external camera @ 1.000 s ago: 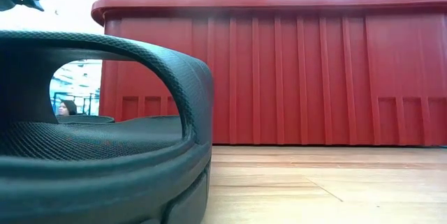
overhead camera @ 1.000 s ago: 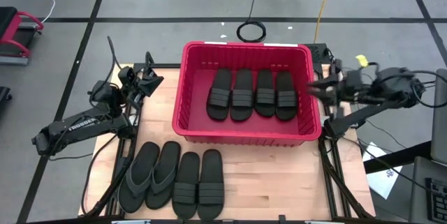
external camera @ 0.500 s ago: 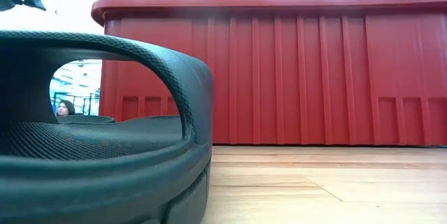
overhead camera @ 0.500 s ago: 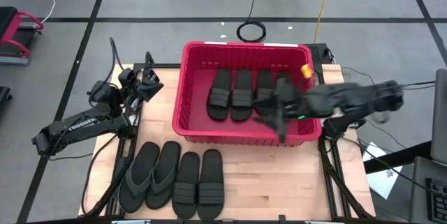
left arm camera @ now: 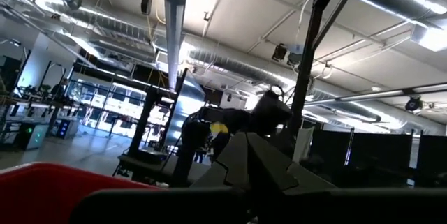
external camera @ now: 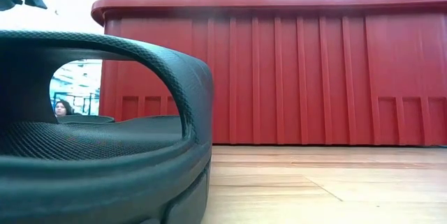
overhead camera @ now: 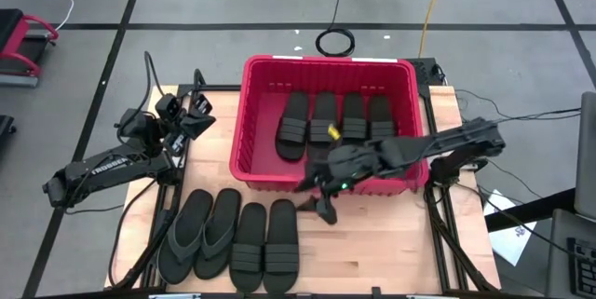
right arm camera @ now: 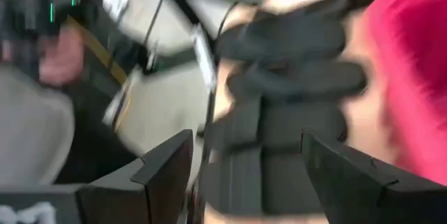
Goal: Pick and place slides into bin
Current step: Put the black slide into the red bin
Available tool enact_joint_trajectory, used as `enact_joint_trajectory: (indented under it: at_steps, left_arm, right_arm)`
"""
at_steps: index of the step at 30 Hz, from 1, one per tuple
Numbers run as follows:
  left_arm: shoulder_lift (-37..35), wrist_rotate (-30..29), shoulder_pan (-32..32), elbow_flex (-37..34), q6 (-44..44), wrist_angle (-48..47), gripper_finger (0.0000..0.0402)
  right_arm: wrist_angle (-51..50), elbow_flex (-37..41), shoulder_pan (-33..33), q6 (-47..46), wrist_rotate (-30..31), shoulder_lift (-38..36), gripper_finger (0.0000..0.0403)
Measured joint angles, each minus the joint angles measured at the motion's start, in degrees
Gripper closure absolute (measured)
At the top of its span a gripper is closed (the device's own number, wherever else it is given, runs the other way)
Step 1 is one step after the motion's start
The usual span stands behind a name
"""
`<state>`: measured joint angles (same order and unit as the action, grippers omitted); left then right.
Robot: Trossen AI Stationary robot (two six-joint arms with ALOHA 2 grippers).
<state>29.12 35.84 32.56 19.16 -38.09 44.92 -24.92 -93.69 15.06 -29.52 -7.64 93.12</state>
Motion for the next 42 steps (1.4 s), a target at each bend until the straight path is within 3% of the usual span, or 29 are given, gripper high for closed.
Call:
enact_joint_trajectory:
  at_steps: [7, 14, 21, 34, 42]
  left_arm:
    - [0.0, 0.2, 0.0, 0.0, -0.7, -0.3, 0.0383]
    - [0.1, 0.1, 0.0, 0.0, 1.5, -1.7, 0.04]
    - [0.1, 0.1, 0.0, 0.0, 1.0, -1.9, 0.0387]
    - [0.1, 0.2, 0.0, 0.0, 1.9, -5.9, 0.0394]
    - [0.1, 0.2, 0.0, 0.0, 1.2, -8.0, 0.0384]
  right_arm:
    - [-1.6, 0.0, 1.7, 6.6, -10.0, 7.1, 0.0144]
    - [-0.9, 0.0, 1.9, 6.3, -10.7, 14.3, 0.0145]
    - [4.3, 0.0, 1.9, 5.9, -11.0, 20.8, 0.0145]
    - [14.0, 0.1, 1.8, 0.3, -23.6, 30.0, 0.0145]
    - [16.7, 0.1, 1.9, -2.9, -27.0, 33.1, 0.0145]
